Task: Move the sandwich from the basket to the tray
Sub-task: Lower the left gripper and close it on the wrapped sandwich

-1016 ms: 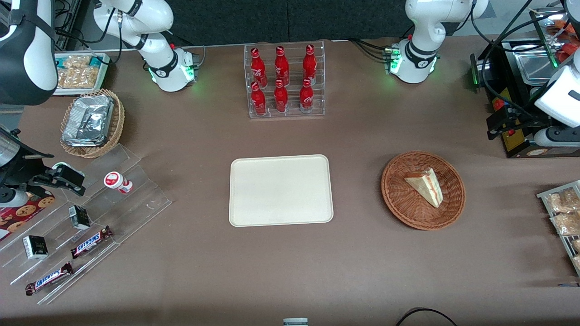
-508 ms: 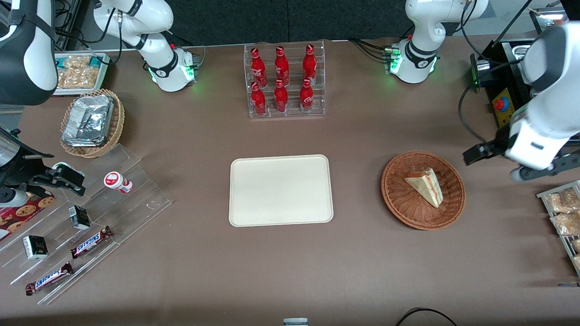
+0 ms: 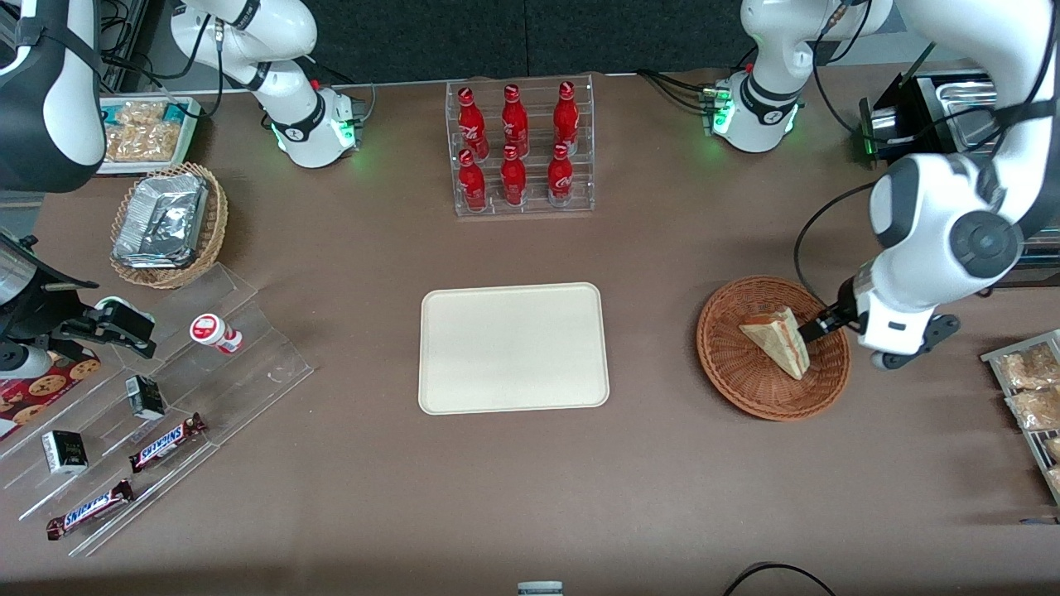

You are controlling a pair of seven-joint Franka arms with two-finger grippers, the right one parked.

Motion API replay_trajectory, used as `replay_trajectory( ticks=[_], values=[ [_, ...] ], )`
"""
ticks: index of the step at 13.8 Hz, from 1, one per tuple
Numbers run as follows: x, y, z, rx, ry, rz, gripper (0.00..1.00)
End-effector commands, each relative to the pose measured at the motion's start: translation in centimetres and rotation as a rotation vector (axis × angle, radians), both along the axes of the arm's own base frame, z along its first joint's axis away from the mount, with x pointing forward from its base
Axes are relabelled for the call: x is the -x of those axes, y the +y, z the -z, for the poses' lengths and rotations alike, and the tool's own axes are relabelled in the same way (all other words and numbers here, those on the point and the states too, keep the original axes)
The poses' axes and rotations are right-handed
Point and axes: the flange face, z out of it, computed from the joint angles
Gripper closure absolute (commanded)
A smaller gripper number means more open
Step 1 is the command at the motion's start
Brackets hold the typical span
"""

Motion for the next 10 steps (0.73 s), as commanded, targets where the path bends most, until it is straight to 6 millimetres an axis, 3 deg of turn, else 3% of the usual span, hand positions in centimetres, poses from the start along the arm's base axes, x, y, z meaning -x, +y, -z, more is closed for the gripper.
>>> replay_trajectory(
  ticks=[1,8,9,10],
  values=[
    [-0.1,-2.1,4.8,-0.018,0.003,-0.097,0.00],
    [2.4,-1.5,12.5,-0.013,-0.004,-0.119,0.00],
    [2.4,-1.5,12.7,-0.012,-0.002,-0.120,0.11],
    [2.4,-1.3,12.8,-0.012,-0.002,-0.123,0.41]
  ],
)
